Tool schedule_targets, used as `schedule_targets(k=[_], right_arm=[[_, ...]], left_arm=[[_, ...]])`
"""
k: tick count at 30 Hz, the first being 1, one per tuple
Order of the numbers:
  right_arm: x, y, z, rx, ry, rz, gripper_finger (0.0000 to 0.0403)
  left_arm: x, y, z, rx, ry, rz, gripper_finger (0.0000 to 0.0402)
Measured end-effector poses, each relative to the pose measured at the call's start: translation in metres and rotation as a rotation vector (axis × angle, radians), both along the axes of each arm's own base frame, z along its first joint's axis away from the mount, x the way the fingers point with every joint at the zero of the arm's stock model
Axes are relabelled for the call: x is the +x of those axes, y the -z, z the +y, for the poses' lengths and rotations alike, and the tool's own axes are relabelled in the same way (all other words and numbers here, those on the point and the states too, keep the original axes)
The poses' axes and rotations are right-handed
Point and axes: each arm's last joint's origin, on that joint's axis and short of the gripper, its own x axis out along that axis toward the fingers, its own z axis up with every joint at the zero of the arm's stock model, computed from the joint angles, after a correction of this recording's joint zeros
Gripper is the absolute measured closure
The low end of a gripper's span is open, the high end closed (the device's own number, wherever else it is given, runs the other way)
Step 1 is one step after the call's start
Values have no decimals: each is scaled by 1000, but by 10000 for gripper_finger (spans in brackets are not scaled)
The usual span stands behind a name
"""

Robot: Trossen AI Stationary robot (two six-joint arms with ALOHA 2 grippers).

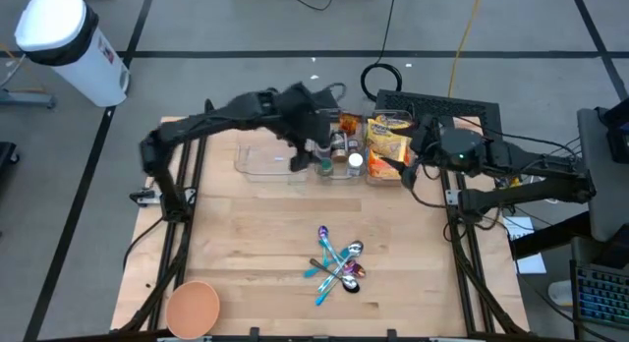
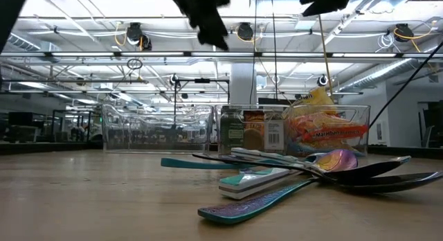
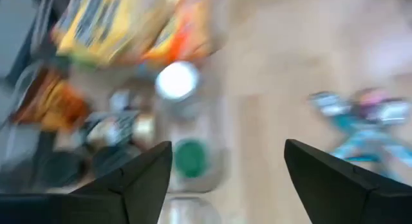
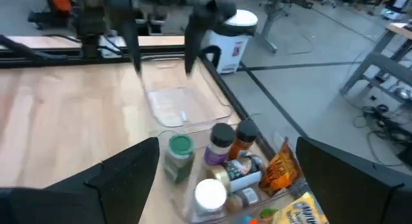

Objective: Pick & Place Food Item
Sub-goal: Put the blue and white spoon into the left transparent bin

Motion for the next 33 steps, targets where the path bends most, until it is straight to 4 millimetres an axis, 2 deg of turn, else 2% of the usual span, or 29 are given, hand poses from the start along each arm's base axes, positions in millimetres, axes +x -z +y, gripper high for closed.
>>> schedule_targets(k=[3, 6, 10, 14, 19, 23, 25, 27, 33], right_arm=[[-4, 1, 10, 45, -77, 4, 46], [-3, 5, 24, 106, -176, 22, 46], [5, 24, 48, 138, -294, 16, 46], [13, 50, 69, 169, -398, -69, 46], [15, 98, 88, 201, -473, -152, 46], [8, 139, 92, 285, -481, -225, 46], [3, 153, 90, 326, -452, -273, 46], [-6, 155, 84, 317, -411, -306, 47], [-37, 144, 69, 218, -378, -352, 57]], left_arm=[[-21, -13, -16, -53, 113, -152, 107], [-38, -1, -40, -77, 183, -288, 110], [-55, 38, -75, -122, 230, -396, 107], [-62, 76, -107, -223, 264, -485, 100], [-67, 112, -137, -277, 283, -499, 92], [-68, 123, -154, -220, 217, -474, 93], [-69, 125, -161, -197, 198, -465, 96], [-68, 126, -166, -171, 192, -473, 100], [-67, 125, -171, -130, 180, -498, 109]])
